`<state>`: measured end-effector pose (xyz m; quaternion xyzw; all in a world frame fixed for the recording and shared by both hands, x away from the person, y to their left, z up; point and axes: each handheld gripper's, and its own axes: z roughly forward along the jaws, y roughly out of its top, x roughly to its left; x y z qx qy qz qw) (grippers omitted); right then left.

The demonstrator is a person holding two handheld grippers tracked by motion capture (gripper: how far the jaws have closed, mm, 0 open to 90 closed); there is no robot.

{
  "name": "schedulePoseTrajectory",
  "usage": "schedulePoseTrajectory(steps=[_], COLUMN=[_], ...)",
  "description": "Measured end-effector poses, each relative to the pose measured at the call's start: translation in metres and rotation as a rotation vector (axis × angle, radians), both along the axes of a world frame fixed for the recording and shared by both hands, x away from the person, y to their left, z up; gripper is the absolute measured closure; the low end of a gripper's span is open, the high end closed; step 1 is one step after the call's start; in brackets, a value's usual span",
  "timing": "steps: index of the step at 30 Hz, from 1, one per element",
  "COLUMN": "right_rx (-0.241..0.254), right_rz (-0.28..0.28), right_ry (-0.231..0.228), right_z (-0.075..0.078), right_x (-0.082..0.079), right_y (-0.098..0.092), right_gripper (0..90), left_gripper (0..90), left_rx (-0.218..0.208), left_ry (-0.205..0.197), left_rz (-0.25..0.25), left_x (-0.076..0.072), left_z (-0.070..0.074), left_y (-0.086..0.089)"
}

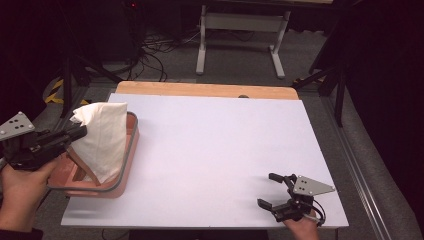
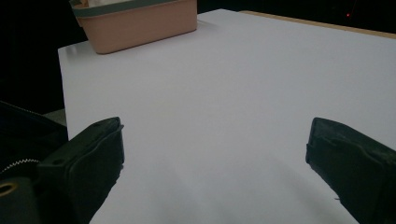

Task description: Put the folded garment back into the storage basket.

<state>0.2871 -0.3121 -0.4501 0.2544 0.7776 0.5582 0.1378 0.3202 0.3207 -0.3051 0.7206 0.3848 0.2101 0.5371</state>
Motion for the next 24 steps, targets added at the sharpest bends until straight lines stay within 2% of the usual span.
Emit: schedulePoseTrajectory(steps=[8,9,11,18,24], right_rx=[-0.005,-0.005,-0.005,-0.004,-0.004], right_rz=[0.000,0.001,0.002,0.003,0.003], right_ry=[-0.001,-0.002,-0.003,-0.003,-0.003], right_z=[0.000,0.000,0.000,0.000,0.000], right_x=[0.000,0.000,0.000,0.000,-0.001], right_y=[0.000,0.000,0.000,0.000,0.000], right_gripper=[4.9,4.9,4.9,4.9,4.9], left_gripper=[81.9,81.9,81.9,81.7,81.7], left_rx=[0.000,0.002,0.003,0.010,0.016], left_ry=[0.029,0.044,0.044,0.085,0.108], left_rz=[-0.007,-0.010,-0.011,-0.027,-0.018], left_x=[0.000,0.001,0.001,0.004,0.007], left_z=[-0.008,-0.011,-0.012,-0.018,-0.023], left_y=[0.001,0.001,0.001,0.001,0.002])
